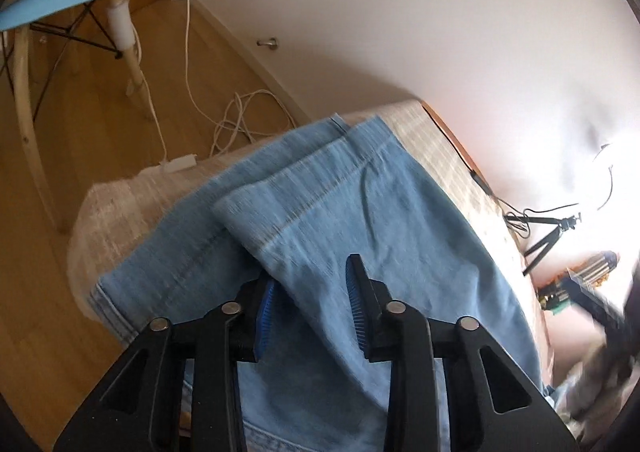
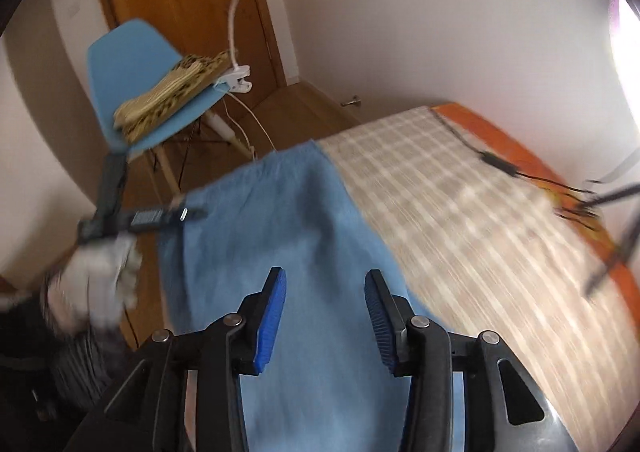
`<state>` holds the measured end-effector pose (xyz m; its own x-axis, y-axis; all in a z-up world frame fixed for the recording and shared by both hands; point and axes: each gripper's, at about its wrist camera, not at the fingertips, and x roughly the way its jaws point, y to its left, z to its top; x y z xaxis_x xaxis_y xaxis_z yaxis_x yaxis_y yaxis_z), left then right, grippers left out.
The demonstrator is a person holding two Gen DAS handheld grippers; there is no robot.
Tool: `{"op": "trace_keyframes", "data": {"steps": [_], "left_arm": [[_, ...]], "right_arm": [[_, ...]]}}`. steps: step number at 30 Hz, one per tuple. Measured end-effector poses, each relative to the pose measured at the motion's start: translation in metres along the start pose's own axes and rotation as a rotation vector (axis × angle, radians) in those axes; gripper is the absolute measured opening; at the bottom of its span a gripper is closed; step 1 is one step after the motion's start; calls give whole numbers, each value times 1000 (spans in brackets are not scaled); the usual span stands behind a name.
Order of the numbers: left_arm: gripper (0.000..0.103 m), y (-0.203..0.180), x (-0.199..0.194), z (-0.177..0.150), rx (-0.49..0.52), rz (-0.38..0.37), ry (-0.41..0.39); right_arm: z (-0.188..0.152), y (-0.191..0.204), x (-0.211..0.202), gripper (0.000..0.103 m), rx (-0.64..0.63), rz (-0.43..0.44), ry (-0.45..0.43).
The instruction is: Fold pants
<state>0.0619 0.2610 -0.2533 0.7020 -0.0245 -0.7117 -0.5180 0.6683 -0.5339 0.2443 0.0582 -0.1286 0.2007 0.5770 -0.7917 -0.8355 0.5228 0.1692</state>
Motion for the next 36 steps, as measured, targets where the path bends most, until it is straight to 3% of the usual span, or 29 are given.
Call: {"op": "trace_keyframes", "data": {"steps": [3,8,18,20,22,30,36], "left_arm": [[13,0,1,2,-5,-16,-6],[13,4,2,12,-19,-24,-26],[6,17,6,16,-31,-44,-30],[6,17,5,16,-36,-48,-36],[5,18,3,15,-34,-50,-44],[3,28,-22,10,-58,-77,-73],[3,44,-57,-9,-29,-16,-126]], "right_arm": [[38,-6,54,43,6,3,27],[79,-12,120,43,33,43,72],[98,-16,196,40,61,95,184],[97,-14,202,27,68,106,187],[95,-8,202,5,58,114,176],[108,28,157,0,-28,94,55],[123,67,140,0,-114,156,38]]}}
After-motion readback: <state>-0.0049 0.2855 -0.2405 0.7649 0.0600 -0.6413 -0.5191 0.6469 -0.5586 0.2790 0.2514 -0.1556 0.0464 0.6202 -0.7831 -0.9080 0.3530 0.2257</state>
